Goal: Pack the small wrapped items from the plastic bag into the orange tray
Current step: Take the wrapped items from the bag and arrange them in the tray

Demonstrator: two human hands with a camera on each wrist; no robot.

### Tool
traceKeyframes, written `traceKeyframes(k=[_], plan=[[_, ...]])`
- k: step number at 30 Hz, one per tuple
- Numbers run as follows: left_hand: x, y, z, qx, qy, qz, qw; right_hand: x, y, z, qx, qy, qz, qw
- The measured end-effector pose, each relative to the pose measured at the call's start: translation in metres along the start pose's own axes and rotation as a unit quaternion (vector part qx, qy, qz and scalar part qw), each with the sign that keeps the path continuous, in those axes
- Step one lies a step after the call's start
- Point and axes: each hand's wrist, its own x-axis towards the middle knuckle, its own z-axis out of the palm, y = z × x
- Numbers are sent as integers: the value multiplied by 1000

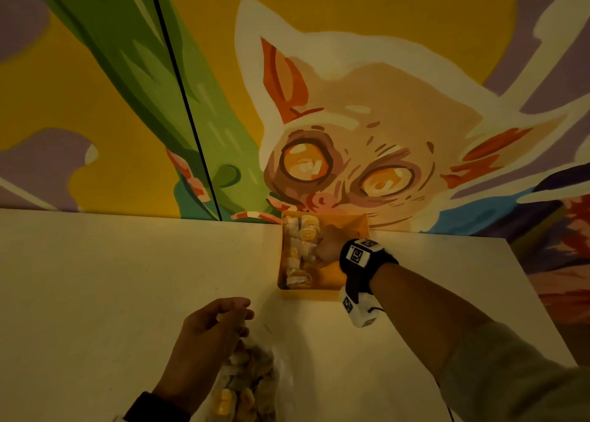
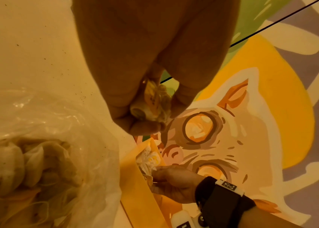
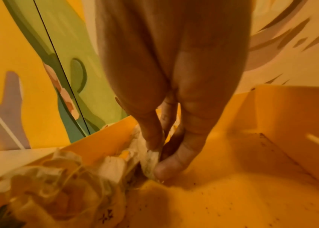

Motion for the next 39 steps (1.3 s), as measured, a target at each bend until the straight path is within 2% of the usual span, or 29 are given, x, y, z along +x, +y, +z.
traceKeyframes(k=[4, 13, 19, 21, 24, 27, 29, 34, 39], plan=[[5, -1, -3, -1, 9, -4, 1000, 9, -7, 0, -36, 2, -1, 999], [2, 2, -4, -5, 14, -3, 1000, 11, -5, -9, -121, 65, 3, 991], [3, -1, -4, -7, 6, -7, 1000, 8, 1, -7, -63, 88, -15, 994], [1, 1, -4, -24, 1, -13, 1000, 4, 5, -5, -5, 113, -26, 993], [-4, 7, 0, -99, 0, -56, 994, -9, 7, -1, 61, 165, -43, 984], [-11, 14, 5, -175, -4, -104, 979, -41, 2, 6, 127, 212, -98, 964], [-16, 14, 5, -204, -13, -115, 972, -70, -3, 15, 147, 200, -148, 957], [-29, 15, 9, -214, -27, -120, 969, -149, -19, 49, 154, 86, -276, 945], [-46, 18, 17, -184, -33, -112, 976, -201, -26, 75, 119, 27, -334, 935]])
